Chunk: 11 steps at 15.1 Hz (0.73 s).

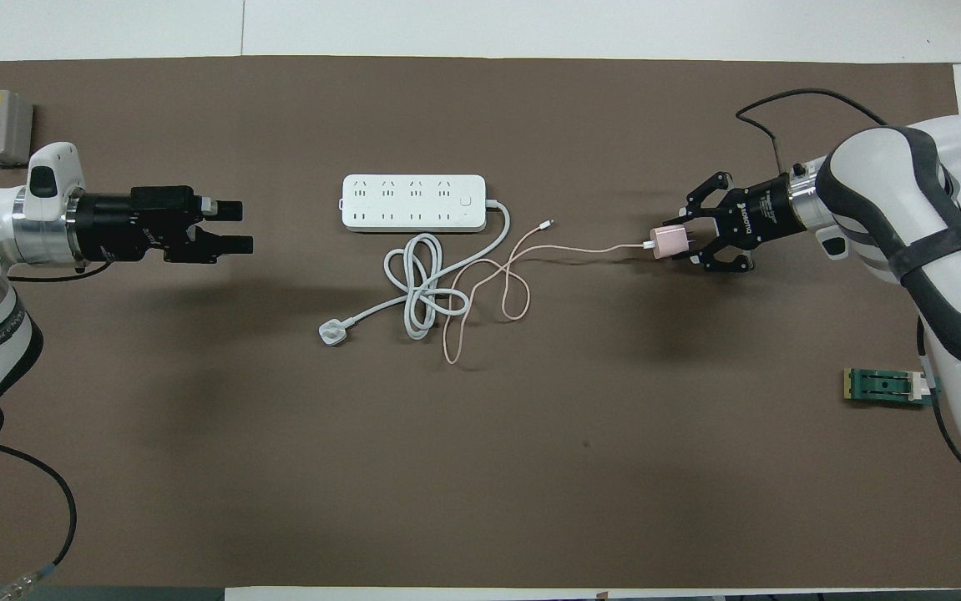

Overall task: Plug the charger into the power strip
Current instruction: 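Carry the charger to the power strip while the left gripper approaches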

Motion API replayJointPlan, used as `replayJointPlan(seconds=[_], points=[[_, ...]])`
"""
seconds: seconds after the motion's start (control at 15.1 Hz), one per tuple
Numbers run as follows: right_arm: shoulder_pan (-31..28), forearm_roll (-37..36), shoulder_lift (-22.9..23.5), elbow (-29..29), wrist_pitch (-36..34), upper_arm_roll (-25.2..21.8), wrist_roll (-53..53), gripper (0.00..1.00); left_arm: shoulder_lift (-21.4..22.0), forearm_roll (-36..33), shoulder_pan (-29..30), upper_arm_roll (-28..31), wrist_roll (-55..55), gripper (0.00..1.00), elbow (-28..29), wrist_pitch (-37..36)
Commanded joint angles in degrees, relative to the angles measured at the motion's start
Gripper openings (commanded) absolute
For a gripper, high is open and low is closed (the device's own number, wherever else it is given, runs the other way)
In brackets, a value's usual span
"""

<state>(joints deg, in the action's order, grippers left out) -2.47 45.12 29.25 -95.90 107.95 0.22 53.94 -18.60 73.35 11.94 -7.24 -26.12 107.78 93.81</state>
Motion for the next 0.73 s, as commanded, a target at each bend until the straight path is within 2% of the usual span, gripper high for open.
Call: replayJointPlan(seconds=[0.0,0.26,0.4,0.66], points=[[1.1,2.3,-1.5,2.8,-1.0,2.2,5.9,0.00,-1.0,2.2,-0.9,0.6,-1.0,1.00,0.2,-0.9],[2.2,2.3,-1.7,6.9,0.8,8.2,13.0,0.00,-1.2,4.0,-3.8,0.3,-6.4,1.00,0.5,-0.2],[6.2,2.5,-1.6,8.2,2.9,8.4,16.5,0.00,-1.1,4.3,-4.9,0.3,-9.3,1.00,0.6,-1.0],[14.1,5.0,-1.4,8.4,11.7,8.4,22.9,0.00,-1.1,7.3,-7.5,0.2,-13.0,1.00,0.6,-0.4]])
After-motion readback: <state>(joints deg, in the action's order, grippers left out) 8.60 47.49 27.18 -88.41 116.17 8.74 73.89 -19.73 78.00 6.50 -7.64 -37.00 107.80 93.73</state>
